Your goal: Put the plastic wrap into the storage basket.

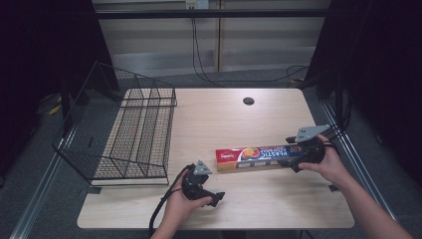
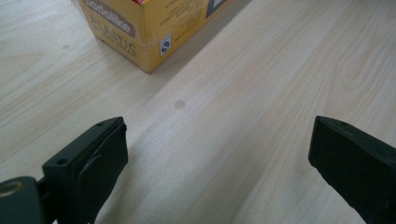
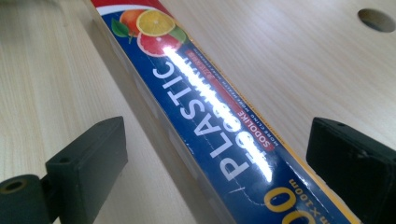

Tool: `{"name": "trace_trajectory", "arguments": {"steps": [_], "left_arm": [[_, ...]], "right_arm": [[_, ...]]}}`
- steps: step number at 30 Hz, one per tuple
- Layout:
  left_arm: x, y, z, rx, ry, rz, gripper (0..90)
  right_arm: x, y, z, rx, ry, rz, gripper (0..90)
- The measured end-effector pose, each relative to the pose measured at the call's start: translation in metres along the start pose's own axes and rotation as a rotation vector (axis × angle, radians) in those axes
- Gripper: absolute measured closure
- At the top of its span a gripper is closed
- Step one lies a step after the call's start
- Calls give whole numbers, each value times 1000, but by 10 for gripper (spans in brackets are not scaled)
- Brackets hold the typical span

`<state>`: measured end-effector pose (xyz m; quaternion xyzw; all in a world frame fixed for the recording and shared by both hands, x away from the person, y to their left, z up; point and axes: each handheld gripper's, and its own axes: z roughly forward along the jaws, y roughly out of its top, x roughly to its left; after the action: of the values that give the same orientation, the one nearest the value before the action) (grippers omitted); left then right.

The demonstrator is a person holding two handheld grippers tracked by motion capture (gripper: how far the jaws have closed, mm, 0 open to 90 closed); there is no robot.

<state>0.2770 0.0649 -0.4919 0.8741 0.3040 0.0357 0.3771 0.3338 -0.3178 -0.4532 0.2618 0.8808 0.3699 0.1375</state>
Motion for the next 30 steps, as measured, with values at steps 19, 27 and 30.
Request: {"name": "trace_trajectory", "arguments": {"steps": [19,27,30], "left_arm": [[0,0,0,8,-4,6,50],[0,1,-1,0,-18,6,52],[0,1,-1,1,-18,2,53]], "right_arm": [[-11,10,32,136,80,-53,202],[3,11,29,180,164,-102,339],[1,10,29,175,178,-102,345]]}}
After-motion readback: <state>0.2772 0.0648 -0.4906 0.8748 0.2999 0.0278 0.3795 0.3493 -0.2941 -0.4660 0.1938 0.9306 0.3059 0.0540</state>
